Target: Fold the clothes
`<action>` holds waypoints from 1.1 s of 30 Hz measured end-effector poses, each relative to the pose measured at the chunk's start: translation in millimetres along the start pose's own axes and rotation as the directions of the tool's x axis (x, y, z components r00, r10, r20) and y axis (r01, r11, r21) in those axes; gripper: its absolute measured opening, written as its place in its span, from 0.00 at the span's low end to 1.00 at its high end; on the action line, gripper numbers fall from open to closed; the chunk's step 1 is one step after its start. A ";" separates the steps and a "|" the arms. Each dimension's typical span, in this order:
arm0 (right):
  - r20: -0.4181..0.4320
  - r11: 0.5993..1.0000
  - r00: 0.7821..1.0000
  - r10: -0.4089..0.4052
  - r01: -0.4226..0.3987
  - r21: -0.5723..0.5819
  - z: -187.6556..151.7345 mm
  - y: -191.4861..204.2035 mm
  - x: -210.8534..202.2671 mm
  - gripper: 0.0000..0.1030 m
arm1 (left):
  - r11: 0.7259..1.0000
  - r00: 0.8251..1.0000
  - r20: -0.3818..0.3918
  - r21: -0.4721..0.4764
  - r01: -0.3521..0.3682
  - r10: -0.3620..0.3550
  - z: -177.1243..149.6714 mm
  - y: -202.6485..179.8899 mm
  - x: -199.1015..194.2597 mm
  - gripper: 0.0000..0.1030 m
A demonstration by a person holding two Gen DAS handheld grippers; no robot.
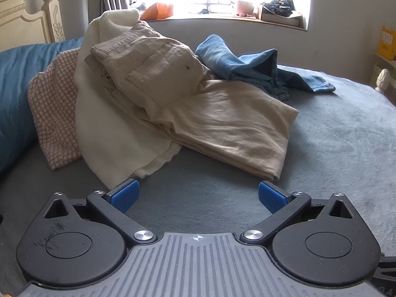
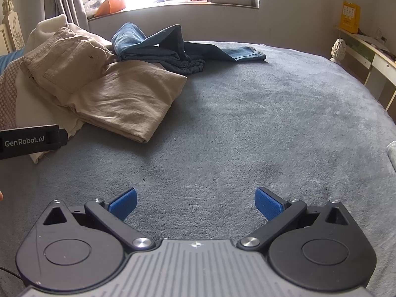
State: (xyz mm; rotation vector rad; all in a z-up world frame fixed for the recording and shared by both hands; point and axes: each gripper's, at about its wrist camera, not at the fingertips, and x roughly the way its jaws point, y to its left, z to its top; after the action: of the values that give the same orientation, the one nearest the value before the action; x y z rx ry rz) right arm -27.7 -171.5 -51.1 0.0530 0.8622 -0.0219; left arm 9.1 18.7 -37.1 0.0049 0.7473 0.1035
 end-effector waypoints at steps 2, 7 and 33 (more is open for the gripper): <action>-0.002 1.000 1.000 0.016 -0.016 0.000 -0.9 -2.2 5.2 1.00 | 1.000 1.000 -0.003 0.007 -0.005 0.005 -1.2 0.6 6.6 1.00; 0.040 0.997 0.998 0.043 -0.040 -0.072 -6.3 -3.6 17.5 1.00 | 1.000 1.000 0.010 0.001 -0.001 0.001 2.5 8.8 24.7 1.00; -0.074 0.794 0.849 0.523 -0.454 0.403 102.6 -27.4 215.2 0.89 | 0.950 0.961 -0.030 -0.162 0.266 -0.274 14.3 36.1 149.3 0.60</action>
State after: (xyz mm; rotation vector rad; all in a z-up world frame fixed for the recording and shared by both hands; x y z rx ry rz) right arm 189.0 -204.0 -149.0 0.6503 0.9981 0.3176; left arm 124.3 69.4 -126.3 -0.2506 0.7839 -0.0999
